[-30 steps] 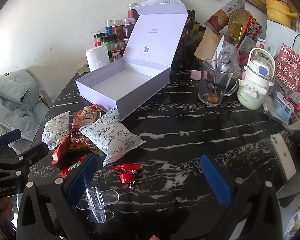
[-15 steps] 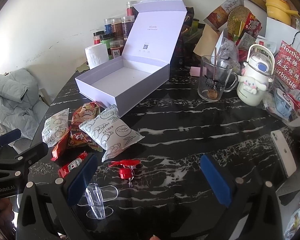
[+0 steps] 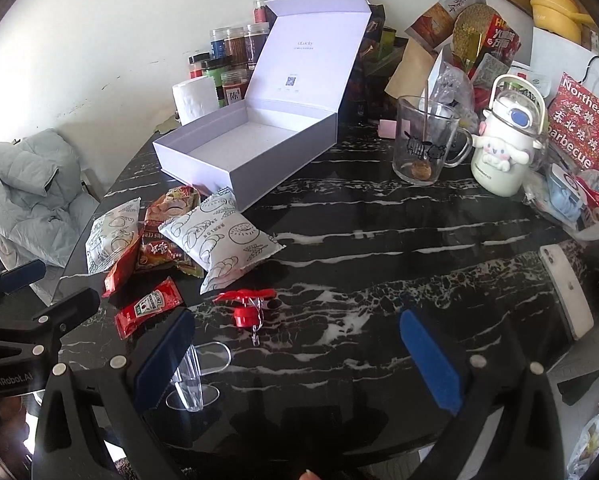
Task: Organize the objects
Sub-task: 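Move the right tool toward the clear plastic piece and close on it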
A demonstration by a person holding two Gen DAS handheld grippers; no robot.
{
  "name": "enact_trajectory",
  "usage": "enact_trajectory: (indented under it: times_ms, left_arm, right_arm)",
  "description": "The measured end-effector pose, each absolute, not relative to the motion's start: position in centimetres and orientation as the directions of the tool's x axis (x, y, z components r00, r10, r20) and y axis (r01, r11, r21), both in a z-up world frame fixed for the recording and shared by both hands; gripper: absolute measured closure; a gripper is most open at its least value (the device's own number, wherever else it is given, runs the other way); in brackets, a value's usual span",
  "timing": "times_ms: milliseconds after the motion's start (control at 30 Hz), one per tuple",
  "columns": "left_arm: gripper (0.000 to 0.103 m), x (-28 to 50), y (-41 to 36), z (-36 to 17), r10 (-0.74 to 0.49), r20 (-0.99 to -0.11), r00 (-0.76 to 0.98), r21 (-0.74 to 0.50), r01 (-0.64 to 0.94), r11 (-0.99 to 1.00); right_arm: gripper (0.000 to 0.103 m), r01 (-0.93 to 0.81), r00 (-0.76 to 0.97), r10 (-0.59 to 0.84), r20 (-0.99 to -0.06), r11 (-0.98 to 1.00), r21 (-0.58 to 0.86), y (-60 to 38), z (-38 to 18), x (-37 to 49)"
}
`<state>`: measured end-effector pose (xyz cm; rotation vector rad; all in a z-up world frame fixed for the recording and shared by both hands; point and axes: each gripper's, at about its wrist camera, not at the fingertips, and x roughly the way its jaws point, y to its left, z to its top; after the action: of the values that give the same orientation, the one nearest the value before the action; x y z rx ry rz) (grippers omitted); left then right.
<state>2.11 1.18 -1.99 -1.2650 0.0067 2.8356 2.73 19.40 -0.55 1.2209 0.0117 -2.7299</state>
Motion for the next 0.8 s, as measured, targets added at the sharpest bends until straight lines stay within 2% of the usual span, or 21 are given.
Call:
enact_trajectory:
  times_ms: [700,800]
  left_arm:
    - [0.0,4.9,0.6,-5.5,0.079,-0.79,-0.608,-0.074,-0.032,-0.997]
    - [0.0,4.9,0.3,-5.9,0.088,-0.797,-0.598,-0.089,-0.029,-0.996]
  right_arm:
    - [0.0,0.236,-0.561,-0.214,-0.8,-0.967,0.093,18.2,-4.2,4.3]
    - [0.0,0.277,-0.542,-0.268,-0.797,-0.952,0.132,17.6,-4.5,4.3]
